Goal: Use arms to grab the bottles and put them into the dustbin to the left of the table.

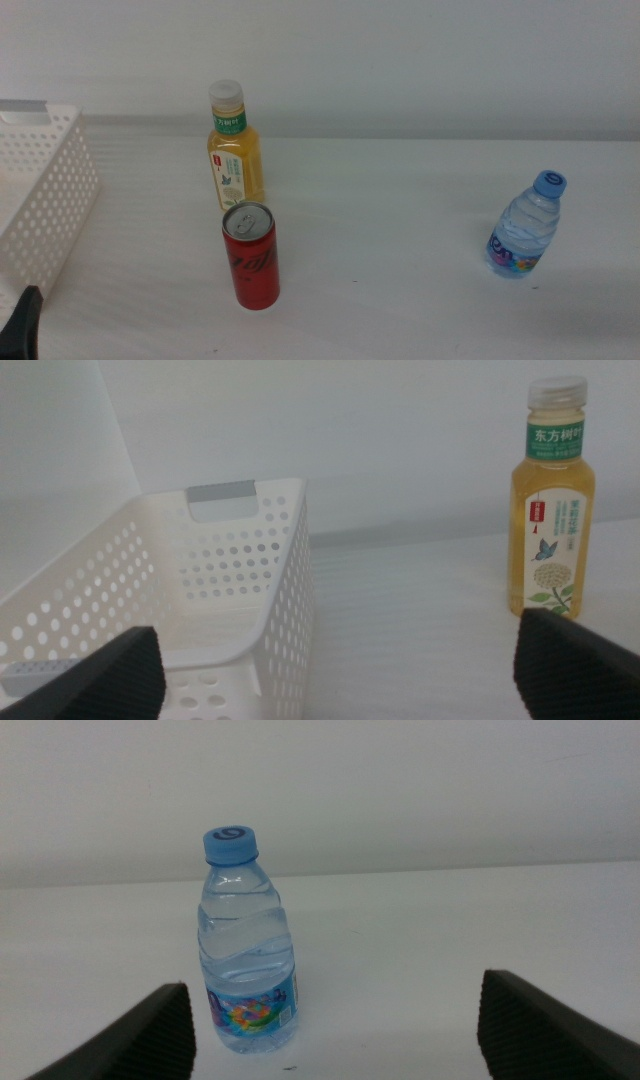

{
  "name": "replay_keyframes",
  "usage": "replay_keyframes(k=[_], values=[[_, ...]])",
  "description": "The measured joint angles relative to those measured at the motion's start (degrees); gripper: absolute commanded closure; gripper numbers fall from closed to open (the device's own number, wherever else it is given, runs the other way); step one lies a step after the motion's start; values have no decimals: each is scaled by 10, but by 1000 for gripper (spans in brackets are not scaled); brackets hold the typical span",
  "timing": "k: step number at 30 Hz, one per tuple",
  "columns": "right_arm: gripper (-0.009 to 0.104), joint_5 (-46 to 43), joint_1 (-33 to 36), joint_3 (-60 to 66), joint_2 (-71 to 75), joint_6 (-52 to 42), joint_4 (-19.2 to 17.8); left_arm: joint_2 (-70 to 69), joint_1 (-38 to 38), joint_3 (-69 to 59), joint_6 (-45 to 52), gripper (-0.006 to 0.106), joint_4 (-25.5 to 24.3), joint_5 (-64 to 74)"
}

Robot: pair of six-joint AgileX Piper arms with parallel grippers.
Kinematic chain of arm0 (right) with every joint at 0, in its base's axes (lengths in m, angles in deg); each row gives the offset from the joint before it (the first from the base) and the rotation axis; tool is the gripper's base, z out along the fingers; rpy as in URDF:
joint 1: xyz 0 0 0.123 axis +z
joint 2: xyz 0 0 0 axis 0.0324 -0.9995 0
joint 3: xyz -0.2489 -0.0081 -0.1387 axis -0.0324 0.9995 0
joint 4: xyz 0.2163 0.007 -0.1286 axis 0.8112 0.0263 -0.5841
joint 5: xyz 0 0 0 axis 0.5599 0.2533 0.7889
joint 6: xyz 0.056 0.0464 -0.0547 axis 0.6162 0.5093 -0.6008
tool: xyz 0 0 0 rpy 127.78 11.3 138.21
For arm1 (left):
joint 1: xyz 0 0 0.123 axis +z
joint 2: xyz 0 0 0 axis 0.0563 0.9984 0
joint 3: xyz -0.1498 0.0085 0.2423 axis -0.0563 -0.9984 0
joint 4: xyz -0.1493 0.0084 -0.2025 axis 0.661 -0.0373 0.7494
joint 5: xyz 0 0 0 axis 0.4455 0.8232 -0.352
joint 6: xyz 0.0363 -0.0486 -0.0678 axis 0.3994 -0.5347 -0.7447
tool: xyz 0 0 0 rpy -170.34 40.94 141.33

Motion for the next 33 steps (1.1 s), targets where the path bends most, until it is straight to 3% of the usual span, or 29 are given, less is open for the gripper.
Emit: replay_keyframes(k=[19, 33], values=[[19, 0, 0, 0, 0, 0, 0, 0, -8, 0, -74, 7, 7, 0], [19, 0, 0, 0, 0, 0, 0, 85, -169, 0, -74, 7, 16, -45]])
